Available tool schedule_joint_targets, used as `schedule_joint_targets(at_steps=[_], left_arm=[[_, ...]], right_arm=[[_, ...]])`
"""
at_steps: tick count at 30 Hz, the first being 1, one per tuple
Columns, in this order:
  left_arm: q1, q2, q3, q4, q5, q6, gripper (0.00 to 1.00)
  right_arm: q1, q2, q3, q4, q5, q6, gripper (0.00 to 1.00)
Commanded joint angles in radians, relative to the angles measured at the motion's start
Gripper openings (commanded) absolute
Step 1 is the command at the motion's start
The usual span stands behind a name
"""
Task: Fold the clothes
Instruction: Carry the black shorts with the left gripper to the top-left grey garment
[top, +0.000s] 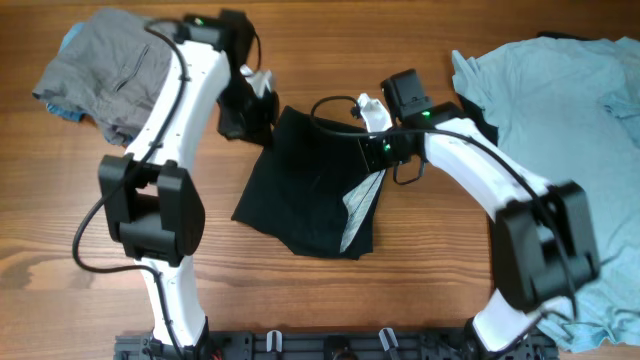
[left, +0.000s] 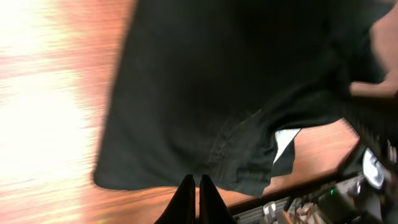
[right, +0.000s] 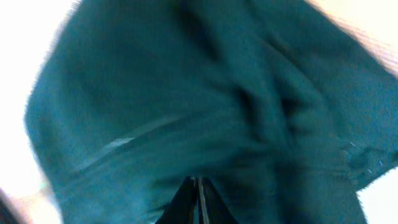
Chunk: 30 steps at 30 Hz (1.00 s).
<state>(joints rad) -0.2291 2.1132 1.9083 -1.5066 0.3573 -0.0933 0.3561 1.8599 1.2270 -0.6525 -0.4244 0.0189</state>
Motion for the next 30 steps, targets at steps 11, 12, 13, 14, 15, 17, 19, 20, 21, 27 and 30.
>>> schedule_joint_targets(at_steps=[11,12,13,14,15,17,19,20,21,27,30], left_arm=[[-0.133,0.012,-0.546,0.375,-0.014,-0.037,0.04],[-0.134,0.012,-0.564,0.433,-0.095,-0.117,0.04],[-0.130,0.012,-0.569,0.480,-0.164,-0.176,0.04],[-0.122,0.012,-0.569,0.531,-0.210,-0.209,0.04],[-0.114,0.012,-0.569,0.570,-0.219,-0.210,0.04],[-0.084,0.012,-0.567,0.688,-0.217,-0.210,0.04],[-0.059,0.012,-0.549,0.781,-0.217,-0.207,0.04],[-0.045,0.012,-0.521,0.829,-0.216,-0.207,0.04],[-0.039,0.012,-0.501,0.847,-0.209,-0.207,0.04],[0.019,0.012,-0.247,0.752,-0.044,-0.207,0.17],[0.045,0.011,-0.123,0.514,0.126,-0.207,0.67]], right_arm=[[-0.135,0.180,-0.020,-0.059,0.173,0.309,0.04],[-0.135,0.170,-0.020,-0.059,0.158,0.288,0.04],[-0.135,0.153,-0.020,-0.054,0.131,0.257,0.05],[-0.135,0.130,-0.020,-0.045,0.093,0.206,0.06],[-0.135,0.117,-0.019,-0.042,0.077,0.178,0.07],[-0.135,0.054,-0.019,-0.042,0.063,0.127,0.08],[-0.135,0.006,-0.019,-0.038,0.010,0.075,0.10],[-0.135,-0.023,-0.019,-0.025,-0.044,0.037,0.11],[-0.135,-0.037,-0.019,-0.013,-0.072,0.023,0.12],[-0.133,-0.050,-0.025,0.039,-0.087,0.042,0.09],[-0.130,-0.018,-0.025,0.055,0.010,0.126,0.05]])
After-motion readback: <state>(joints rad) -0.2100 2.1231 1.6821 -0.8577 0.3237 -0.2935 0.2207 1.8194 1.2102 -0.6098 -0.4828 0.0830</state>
